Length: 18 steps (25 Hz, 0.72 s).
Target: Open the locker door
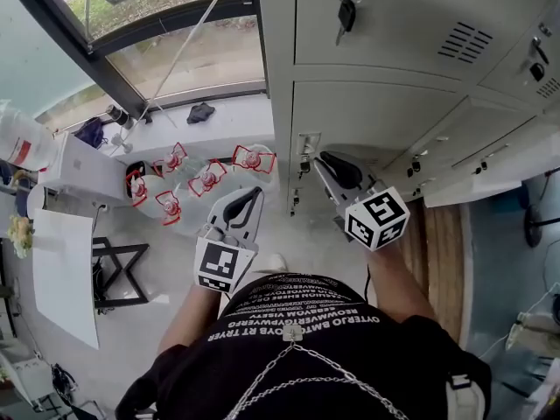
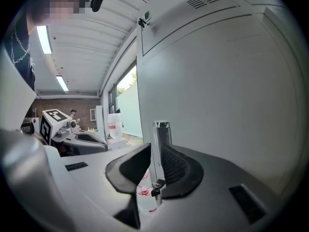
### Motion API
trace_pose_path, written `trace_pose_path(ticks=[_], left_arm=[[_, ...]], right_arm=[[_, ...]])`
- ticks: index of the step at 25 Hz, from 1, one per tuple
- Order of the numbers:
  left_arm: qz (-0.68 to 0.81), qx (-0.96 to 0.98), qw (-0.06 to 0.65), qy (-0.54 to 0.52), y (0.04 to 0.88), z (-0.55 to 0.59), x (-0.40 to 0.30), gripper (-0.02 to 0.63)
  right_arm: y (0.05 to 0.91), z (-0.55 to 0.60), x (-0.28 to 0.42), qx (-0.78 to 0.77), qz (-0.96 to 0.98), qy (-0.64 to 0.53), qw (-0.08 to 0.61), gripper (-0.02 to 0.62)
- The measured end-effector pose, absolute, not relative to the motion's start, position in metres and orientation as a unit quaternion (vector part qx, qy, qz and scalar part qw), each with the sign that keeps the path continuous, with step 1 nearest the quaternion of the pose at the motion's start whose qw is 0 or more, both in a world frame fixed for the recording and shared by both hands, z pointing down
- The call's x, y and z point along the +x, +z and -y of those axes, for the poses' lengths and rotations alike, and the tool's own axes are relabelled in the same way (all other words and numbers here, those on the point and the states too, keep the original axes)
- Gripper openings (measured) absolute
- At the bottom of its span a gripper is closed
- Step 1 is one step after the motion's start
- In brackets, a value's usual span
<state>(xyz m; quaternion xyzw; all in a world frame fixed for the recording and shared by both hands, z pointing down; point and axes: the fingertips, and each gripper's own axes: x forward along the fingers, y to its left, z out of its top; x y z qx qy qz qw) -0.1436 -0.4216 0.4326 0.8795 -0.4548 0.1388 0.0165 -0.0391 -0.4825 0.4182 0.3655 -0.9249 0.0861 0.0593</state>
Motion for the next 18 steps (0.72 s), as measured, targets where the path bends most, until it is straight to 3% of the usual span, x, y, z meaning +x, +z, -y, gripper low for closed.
trace_pose_path(ticks=[18], left_arm=[[0.448,0.882,0.012,0.144,0.44,0.45,-0.173,-0.001]], right_arm=[[0.429,0.508,-0.08,0.389,0.913,0.089,0.086,0.107]])
